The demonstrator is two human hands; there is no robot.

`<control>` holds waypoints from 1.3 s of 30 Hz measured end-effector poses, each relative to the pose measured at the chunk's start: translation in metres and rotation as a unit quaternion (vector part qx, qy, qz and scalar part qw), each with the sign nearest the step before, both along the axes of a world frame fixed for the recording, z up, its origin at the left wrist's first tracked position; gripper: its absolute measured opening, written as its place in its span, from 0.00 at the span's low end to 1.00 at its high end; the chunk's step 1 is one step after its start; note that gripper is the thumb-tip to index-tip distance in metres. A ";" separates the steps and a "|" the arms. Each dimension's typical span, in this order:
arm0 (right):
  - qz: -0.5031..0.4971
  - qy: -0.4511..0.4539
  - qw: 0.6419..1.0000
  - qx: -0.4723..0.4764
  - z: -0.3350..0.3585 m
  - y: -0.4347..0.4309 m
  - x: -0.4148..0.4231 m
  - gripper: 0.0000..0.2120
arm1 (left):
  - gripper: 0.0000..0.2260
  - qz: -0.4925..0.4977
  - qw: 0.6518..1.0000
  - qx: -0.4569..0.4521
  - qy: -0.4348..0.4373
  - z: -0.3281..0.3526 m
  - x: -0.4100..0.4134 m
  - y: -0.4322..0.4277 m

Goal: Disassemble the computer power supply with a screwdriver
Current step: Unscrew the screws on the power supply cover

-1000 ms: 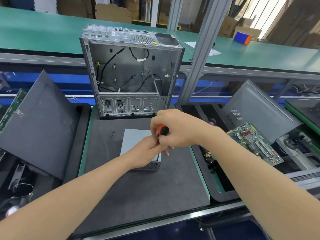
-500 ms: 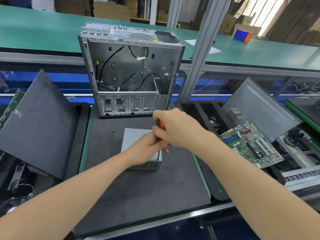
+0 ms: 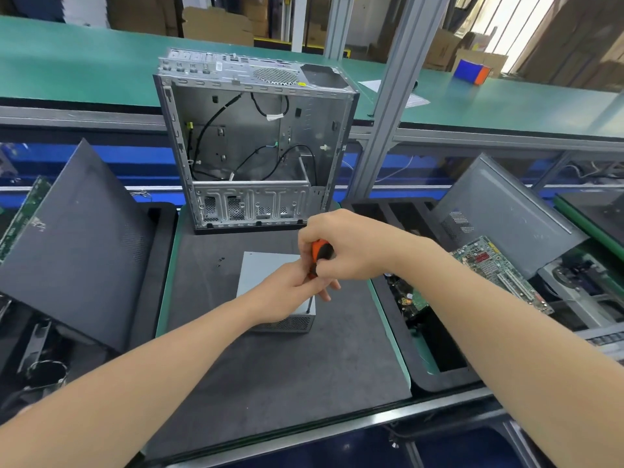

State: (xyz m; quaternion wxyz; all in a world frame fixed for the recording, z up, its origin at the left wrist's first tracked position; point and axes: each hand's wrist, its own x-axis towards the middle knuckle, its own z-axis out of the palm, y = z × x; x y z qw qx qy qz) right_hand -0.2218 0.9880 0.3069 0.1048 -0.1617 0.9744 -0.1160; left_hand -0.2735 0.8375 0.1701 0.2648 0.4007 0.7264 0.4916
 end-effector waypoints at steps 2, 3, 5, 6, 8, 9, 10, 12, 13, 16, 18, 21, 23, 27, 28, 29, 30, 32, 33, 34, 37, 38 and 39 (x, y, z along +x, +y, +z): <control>-0.038 0.061 0.997 0.013 -0.009 -0.007 0.006 0.08 | 0.10 0.007 1.000 -0.002 0.005 -0.001 0.001 -0.001; -0.083 0.112 0.989 0.044 -0.017 -0.013 0.009 0.12 | 0.11 0.013 1.000 -0.006 0.006 -0.002 0.002 -0.001; -0.198 0.203 0.949 0.136 -0.031 -0.028 0.013 0.22 | 0.12 0.023 1.000 -0.013 0.006 -0.002 0.004 -0.001; -0.236 0.224 0.931 0.164 -0.036 -0.036 0.014 0.24 | 0.11 0.026 1.000 -0.012 0.008 -0.002 0.004 -0.001; -0.254 0.228 0.923 0.175 -0.042 -0.042 0.012 0.22 | 0.11 0.026 1.000 -0.005 0.011 -0.001 0.004 -0.001; -0.246 0.222 0.928 0.169 -0.043 -0.041 0.010 0.20 | 0.09 0.028 1.000 -0.003 0.007 -0.001 0.003 -0.001; -0.231 0.214 0.936 0.155 -0.043 -0.039 0.008 0.17 | 0.08 0.031 1.000 -0.002 -0.001 -0.001 0.002 0.000; -0.194 0.183 0.958 0.106 -0.037 -0.032 0.005 0.12 | 0.08 0.028 1.000 0.003 -0.015 -0.002 -0.002 -0.001; -0.173 0.160 0.969 0.078 -0.033 -0.029 0.004 0.10 | 0.08 0.026 1.000 0.007 -0.017 -0.003 -0.004 -0.002; -0.093 0.082 0.992 0.038 -0.018 -0.020 0.003 0.03 | 0.05 0.022 0.999 0.016 -0.024 -0.004 -0.007 -0.003; -0.049 0.043 0.997 0.038 -0.010 -0.015 0.001 0.01 | 0.04 0.017 0.999 0.019 -0.021 -0.003 -0.008 -0.003; -0.018 0.009 0.998 0.051 -0.001 -0.010 -0.004 0.06 | 0.08 0.007 1.000 0.010 -0.018 -0.001 -0.010 -0.003; -0.008 -0.010 0.998 0.059 0.004 -0.008 -0.005 0.07 | 0.09 0.006 1.000 0.006 -0.015 0.001 -0.011 -0.003; 0.003 -0.029 0.999 0.041 0.005 -0.007 -0.003 0.12 | 0.09 0.006 1.000 -0.001 -0.004 0.003 -0.010 -0.005; 0.003 -0.029 0.999 0.036 0.005 -0.007 -0.001 0.12 | 0.09 0.002 1.000 -0.008 0.006 0.003 -0.010 -0.005; 0.004 -0.024 0.999 0.028 0.003 -0.008 0.001 0.11 | 0.09 -0.001 1.000 -0.014 0.018 0.003 -0.010 -0.006; -0.005 -0.009 1.000 0.023 0.001 -0.010 0.003 0.09 | 0.10 0.000 0.999 -0.017 0.028 0.002 -0.009 -0.006; -0.056 0.073 0.994 0.063 -0.008 -0.016 0.006 0.10 | 0.10 0.007 0.999 -0.016 0.027 0.001 -0.010 -0.006; -0.096 0.127 0.980 0.118 -0.013 -0.019 0.007 0.16 | 0.10 0.011 0.999 -0.021 0.021 0.000 -0.009 -0.006; -0.143 0.162 0.961 0.173 -0.016 -0.025 0.008 0.21 | 0.10 0.013 0.999 -0.028 0.019 0.000 -0.009 -0.006; -0.211 0.158 0.945 0.192 -0.023 -0.036 0.005 0.22 | 0.09 0.004 0.999 -0.033 0.023 -0.001 -0.011 -0.006; -0.211 0.145 0.951 0.175 -0.024 -0.035 0.002 0.20 | 0.08 0.002 0.999 -0.028 0.019 -0.001 -0.012 -0.005; -0.204 0.133 0.957 0.157 -0.023 -0.033 0.000 0.18 | 0.08 0.002 1.000 -0.021 0.012 -0.001 -0.012 -0.005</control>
